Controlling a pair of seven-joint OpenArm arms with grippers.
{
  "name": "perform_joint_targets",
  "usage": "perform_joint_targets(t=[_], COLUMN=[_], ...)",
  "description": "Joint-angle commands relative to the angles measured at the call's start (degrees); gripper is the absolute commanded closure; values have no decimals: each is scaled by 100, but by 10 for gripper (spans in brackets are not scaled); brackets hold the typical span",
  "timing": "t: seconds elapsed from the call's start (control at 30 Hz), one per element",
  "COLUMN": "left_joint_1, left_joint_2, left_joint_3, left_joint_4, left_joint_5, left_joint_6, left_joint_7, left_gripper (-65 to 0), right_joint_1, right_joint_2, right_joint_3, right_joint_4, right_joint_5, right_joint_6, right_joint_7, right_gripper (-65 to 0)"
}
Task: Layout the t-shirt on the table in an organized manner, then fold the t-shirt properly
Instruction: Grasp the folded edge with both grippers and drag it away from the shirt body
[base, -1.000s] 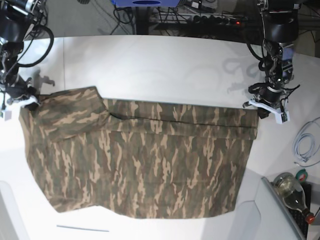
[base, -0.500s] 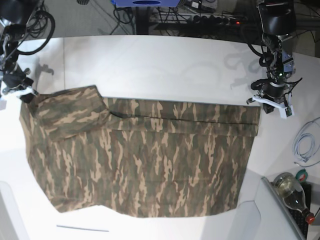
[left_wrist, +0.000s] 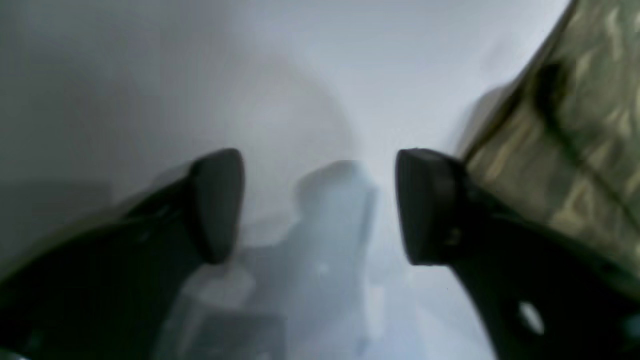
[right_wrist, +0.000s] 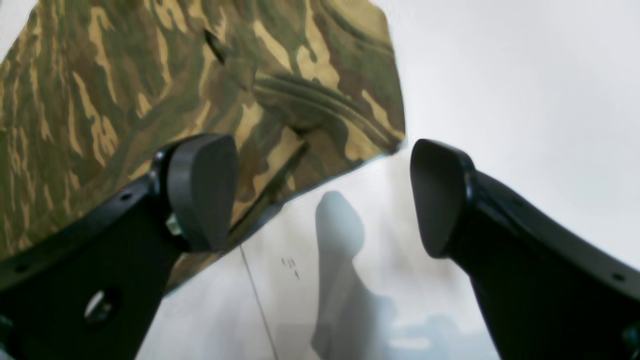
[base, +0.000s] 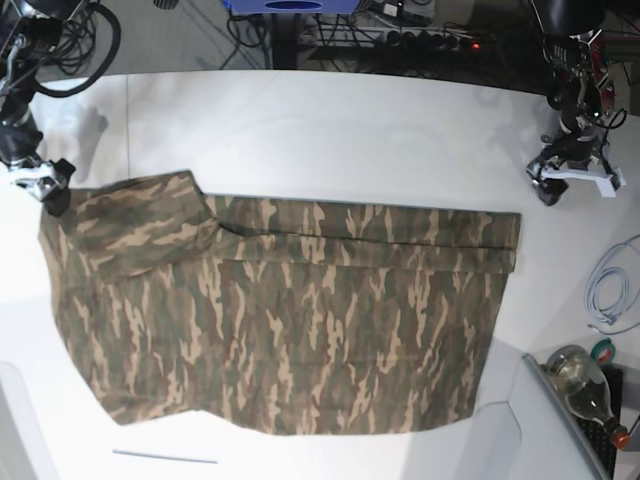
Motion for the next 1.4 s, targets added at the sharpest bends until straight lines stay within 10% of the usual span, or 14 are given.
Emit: perform_joint_targets(t=[0.0, 0.47, 0.63, 1.03, 1.37], left_joint_1=[-111, -841, -999, -1096, -1104], left_joint_2=[-96, 18, 1, 1, -17], left_joint_3=[63, 415, 898, 951, 951], left_joint_4=[34, -854, -1144, -1232, -1232], left_joint_5=[-82, -64, -64, -64, -64], left_joint_6=[-321, -769, -769, -769, -769], left_joint_7=[-130, -95, -139, -139, -139], left_gripper=[-481, -477, -467, -183, -181], right_joint_1=[32, 419, 806, 1290, 1298], right_joint_2=[90, 161, 345, 662, 662], right_joint_3=[37, 441, 723, 758, 758], right_joint_4=[76, -1102, -1867, -2957, -2975], right_joint_5=[95, 95, 95, 95, 95], right_joint_6=[56, 65, 680, 777, 1041], right_joint_7=[114, 527, 483, 281, -18], right_gripper=[-501, -501, -501, -498, -189])
